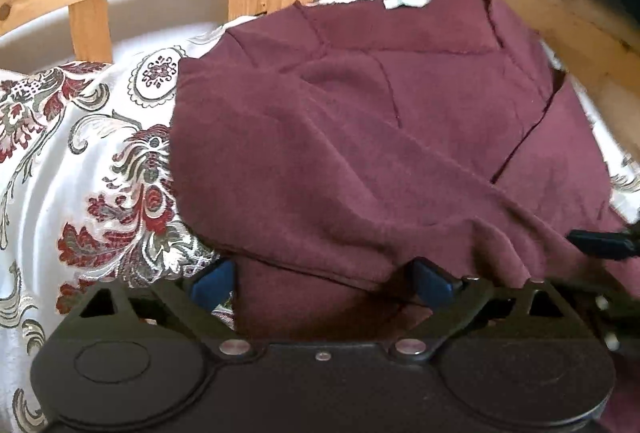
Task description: Fold small clothes
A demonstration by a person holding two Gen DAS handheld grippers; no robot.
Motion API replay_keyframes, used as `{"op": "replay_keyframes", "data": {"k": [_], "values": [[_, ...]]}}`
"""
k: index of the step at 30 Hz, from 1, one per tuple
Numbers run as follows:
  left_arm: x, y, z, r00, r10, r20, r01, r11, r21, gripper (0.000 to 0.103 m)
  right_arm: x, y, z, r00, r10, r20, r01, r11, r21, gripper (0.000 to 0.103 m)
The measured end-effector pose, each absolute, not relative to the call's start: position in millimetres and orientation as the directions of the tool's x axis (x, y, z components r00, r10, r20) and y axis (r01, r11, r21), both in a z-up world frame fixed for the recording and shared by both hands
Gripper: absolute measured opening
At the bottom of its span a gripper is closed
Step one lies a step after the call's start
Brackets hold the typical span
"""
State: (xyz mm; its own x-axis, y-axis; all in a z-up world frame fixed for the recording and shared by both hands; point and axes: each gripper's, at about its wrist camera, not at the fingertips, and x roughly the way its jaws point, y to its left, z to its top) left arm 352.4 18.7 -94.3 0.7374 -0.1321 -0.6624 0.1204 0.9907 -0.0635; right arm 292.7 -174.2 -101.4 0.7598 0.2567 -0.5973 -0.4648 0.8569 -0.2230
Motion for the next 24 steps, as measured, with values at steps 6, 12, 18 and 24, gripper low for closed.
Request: {"op": "replay_keyframes", "data": {"k": [6,12,18,24], "values": [[348,7,-103,0.746,-0.055,-0.664,0.142,0.987,0.077,0.092,289,-189,-93,0.783,0.228,-0.579,-0.451,0.848,-0.276,0.004],[350,9,-99,0.724,-0.061,-0.687,0.171,0.981,0.093,0.091,303,-208,-89,0.776,0.232,-0.586,-0.451,0.854,-0.258,0.005],[337,17,-87,0.690,-0.096,-0.717,0.204,0.977,0.066,0.088,282,-219,-83,0.799,0.273,-0.536,-0.431,0.881,-0.194,0.059],[303,19,-81,0.646,-0.119,-0.754,0.273,0.959,0.082,0.090,252,-198,-100,0.767,0.257,-0.588,-0.497,0.818,-0.290,0.068]]}}
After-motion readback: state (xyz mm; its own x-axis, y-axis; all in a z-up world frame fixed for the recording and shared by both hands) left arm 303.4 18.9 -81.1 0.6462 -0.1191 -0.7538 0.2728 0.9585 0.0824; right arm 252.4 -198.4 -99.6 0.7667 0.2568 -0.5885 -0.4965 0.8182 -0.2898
